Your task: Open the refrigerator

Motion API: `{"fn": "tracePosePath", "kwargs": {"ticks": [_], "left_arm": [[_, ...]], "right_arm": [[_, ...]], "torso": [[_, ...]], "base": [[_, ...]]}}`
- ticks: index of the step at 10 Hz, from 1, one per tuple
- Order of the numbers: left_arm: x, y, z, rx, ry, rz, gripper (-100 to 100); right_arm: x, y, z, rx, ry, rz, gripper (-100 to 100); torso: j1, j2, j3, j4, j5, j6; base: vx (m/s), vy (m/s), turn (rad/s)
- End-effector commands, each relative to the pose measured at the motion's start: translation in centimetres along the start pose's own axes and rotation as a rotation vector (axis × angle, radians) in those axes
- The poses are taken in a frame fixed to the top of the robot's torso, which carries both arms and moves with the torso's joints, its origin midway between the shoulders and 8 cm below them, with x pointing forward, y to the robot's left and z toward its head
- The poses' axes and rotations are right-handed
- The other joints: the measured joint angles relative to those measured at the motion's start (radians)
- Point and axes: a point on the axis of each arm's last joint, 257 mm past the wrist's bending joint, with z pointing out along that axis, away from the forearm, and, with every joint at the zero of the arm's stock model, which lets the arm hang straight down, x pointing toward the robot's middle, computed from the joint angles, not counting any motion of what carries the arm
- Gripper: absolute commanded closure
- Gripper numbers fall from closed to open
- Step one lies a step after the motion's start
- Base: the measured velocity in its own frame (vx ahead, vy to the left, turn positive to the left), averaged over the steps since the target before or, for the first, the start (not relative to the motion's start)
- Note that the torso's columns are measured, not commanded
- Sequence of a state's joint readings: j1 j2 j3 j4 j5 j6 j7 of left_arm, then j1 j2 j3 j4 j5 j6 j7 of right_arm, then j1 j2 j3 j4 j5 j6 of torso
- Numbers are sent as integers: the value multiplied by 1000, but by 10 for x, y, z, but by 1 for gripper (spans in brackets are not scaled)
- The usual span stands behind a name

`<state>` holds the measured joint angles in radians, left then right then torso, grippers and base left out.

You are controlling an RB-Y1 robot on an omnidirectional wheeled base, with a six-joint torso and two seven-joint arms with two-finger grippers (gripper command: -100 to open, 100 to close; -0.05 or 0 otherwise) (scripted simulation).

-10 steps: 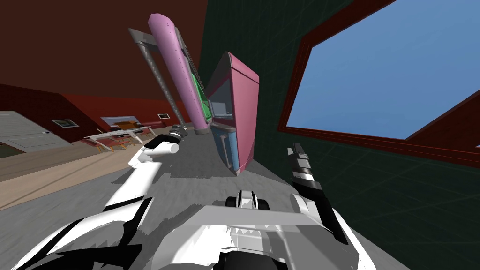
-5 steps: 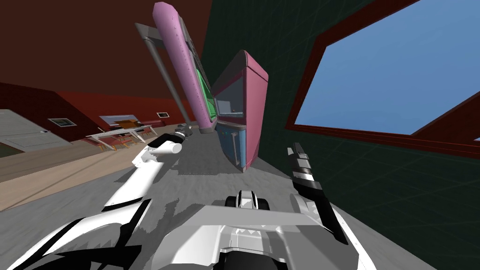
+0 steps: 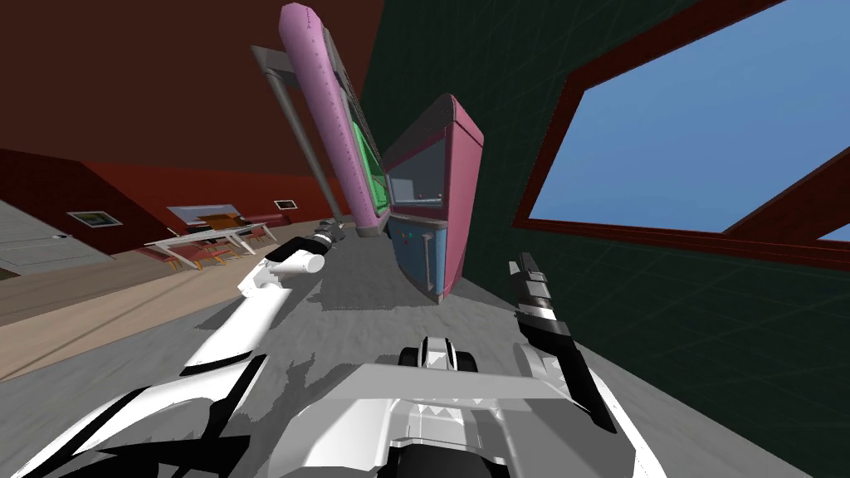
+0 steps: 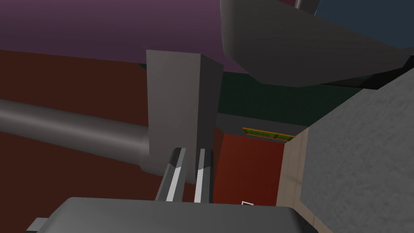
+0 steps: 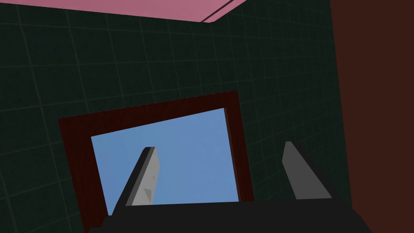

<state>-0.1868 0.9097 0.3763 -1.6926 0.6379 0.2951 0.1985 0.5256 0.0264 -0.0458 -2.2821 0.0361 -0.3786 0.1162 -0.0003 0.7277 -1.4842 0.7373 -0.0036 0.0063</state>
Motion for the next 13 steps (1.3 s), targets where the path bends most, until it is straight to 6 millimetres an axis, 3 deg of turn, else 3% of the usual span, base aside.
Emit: {"fn": "tracePosePath", "kwargs": {"ticks": [1,2,4,5,6,7,9,10,11,12,13], "left_arm": [[27,-7,-1,15,58,-12,100],[27,-7,-1,15,58,-12,100],[52,-8,-3,14,110,-27,100],[52,-8,-3,14,110,-27,100],[64,-7,-5,12,137,-35,100],[64,-7,-5,12,137,-35,100],[88,-7,-10,9,189,-51,100],[88,-7,-10,9,189,-51,100],[100,-6,-13,6,216,-60,100],[94,-6,-12,5,200,-55,100],[107,-11,-16,14,231,-61,100]], "right_arm": [[0,0,0,0,0,0,0],[0,0,0,0,0,0,0],[0,0,0,0,0,0,0],[0,0,0,0,0,0,0],[0,0,0,0,0,0,0],[0,0,0,0,0,0,0],[0,0,0,0,0,0,0],[0,0,0,0,0,0,0],[0,0,0,0,0,0,0],[0,0,0,0,0,0,0],[0,0,0,0,0,0,0]], "torso": [[2,-5,-4,0,-2,4],[-4,-8,-7,-2,-3,8],[-6,-9,-7,-3,-4,9],[-8,-11,-8,-4,-4,10],[-10,-10,-7,-4,-4,7],[-7,-8,-6,-3,-3,7],[-3,-5,-4,-2,-1,4],[-1,-4,-3,-2,-1,4],[-6,-2,-1,-2,0,2],[-4,2,2,-2,1,-1],[-12,3,4,-3,2,-5]], "base": [[-12,410,-86],[-65,348,-48],[-63,403,-105],[-75,327,-72],[-82,366,-88],[-74,379,-55],[-58,441,-101],[-91,384,-93],[-95,408,-94],[-40,209,-44],[26,190,-41]]}}
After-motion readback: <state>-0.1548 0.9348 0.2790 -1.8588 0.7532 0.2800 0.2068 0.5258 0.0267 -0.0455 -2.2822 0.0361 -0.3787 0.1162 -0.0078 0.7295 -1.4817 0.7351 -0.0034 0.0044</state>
